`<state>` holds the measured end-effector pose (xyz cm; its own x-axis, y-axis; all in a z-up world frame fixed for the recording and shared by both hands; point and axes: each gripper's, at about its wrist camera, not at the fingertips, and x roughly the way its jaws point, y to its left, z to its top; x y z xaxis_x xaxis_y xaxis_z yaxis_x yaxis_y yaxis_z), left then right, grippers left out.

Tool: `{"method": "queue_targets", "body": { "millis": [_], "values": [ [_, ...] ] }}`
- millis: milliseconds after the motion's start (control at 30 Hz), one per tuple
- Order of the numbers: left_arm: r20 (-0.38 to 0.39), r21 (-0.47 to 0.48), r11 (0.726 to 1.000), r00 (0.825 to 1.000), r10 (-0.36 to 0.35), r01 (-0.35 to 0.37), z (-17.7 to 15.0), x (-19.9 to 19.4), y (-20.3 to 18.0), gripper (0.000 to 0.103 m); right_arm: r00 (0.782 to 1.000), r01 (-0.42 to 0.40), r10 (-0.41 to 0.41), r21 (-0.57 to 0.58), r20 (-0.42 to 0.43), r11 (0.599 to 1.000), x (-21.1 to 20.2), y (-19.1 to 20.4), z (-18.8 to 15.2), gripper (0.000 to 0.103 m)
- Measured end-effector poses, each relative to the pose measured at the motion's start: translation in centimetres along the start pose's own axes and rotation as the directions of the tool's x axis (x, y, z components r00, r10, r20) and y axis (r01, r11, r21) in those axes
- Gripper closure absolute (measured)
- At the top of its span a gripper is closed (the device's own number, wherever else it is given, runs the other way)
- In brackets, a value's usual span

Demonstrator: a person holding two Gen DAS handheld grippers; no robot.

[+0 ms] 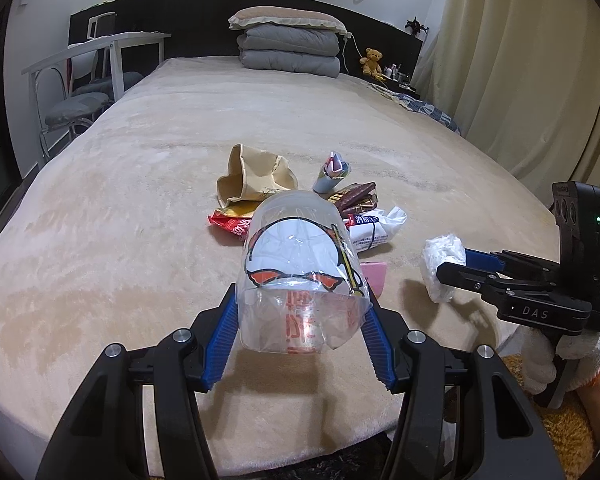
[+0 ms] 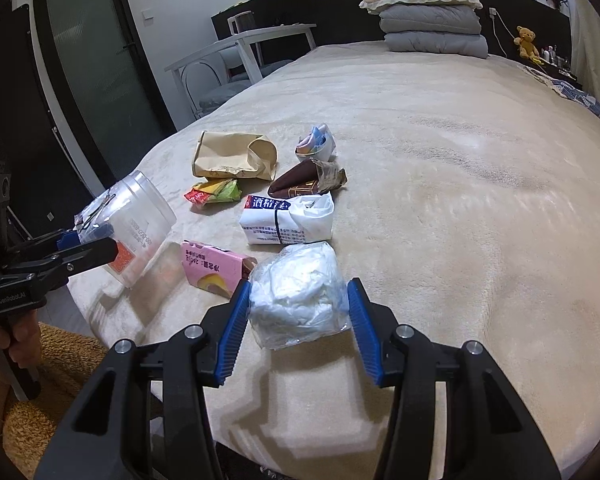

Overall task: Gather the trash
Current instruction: 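Carry the bottle and tissue wad down over the black trash bin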

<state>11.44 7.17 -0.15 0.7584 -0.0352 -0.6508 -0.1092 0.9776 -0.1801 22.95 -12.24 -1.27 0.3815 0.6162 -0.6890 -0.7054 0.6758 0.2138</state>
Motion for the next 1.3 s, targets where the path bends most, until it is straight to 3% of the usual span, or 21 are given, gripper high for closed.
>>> {"method": "queue_targets", "body": {
  "millis": [767,1300],
  "values": [
    [0.036,-0.026,0.997,0.996,-0.077,0.078,-8.1,-5.3,-4.2,0.048,0.998,-0.024,0.021,0.054,0.055,0.998,-7.8,4.2,-7.6,0.053],
    [-0.122,-0.054,0.992,0.986,-0.117,0.111,-13.2,-3.9,-7.0,0.048,0.999,0.021,-0.015,0.126,-0.044,0.992,-8.1,4.6,-11.8,0.053]
  ]
}}
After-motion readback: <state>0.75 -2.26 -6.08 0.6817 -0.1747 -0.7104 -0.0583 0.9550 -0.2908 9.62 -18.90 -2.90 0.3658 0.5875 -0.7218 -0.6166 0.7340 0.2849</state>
